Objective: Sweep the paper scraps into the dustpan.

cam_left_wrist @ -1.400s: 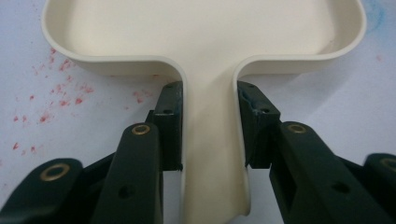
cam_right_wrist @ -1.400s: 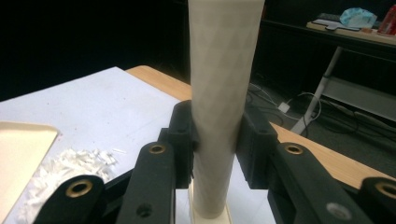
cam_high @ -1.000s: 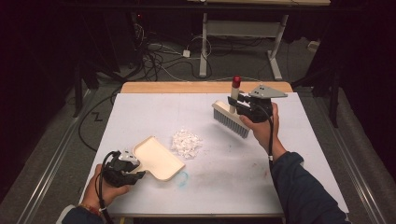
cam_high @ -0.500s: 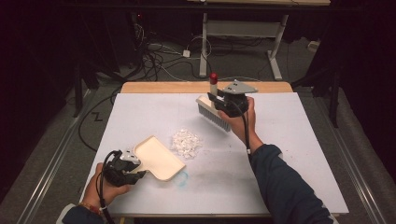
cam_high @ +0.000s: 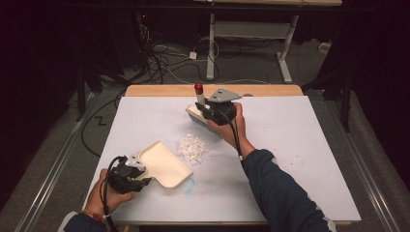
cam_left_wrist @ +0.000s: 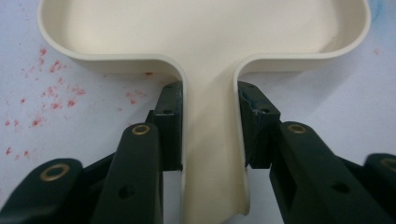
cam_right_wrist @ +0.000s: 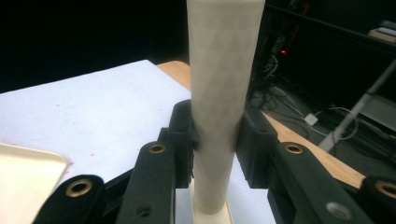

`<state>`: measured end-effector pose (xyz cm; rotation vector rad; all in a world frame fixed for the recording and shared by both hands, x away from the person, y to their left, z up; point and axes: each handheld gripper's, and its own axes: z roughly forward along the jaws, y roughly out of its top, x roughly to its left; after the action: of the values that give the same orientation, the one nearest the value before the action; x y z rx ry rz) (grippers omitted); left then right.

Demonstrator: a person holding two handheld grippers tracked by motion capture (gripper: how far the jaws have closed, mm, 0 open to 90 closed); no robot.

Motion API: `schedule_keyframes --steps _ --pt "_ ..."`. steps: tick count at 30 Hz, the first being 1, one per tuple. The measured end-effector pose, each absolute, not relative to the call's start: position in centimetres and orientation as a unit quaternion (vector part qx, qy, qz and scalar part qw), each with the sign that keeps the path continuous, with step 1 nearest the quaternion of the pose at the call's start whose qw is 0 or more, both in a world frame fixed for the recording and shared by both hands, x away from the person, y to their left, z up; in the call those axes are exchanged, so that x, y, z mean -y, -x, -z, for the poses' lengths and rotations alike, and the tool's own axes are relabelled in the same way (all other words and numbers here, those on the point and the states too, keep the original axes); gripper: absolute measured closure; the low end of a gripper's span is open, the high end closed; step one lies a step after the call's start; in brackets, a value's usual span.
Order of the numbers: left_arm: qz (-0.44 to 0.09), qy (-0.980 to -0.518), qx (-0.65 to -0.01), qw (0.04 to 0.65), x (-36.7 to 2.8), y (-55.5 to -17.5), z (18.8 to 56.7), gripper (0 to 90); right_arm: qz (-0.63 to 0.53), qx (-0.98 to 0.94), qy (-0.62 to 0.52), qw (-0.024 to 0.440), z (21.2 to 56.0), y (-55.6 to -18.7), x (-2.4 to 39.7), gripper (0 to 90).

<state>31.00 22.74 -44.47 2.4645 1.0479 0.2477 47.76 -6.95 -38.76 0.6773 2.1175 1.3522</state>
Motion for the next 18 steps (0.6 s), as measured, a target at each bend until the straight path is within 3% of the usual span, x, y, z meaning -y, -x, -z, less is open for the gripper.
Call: schedule_keyframes --steps 18 --pt "-0.086 -0.903 -0.367 0.207 -21.7 -32.3 43.9 63.3 -0.518 -0.802 -0.193 0.228 39.4 -44.3 7.1 69.3"
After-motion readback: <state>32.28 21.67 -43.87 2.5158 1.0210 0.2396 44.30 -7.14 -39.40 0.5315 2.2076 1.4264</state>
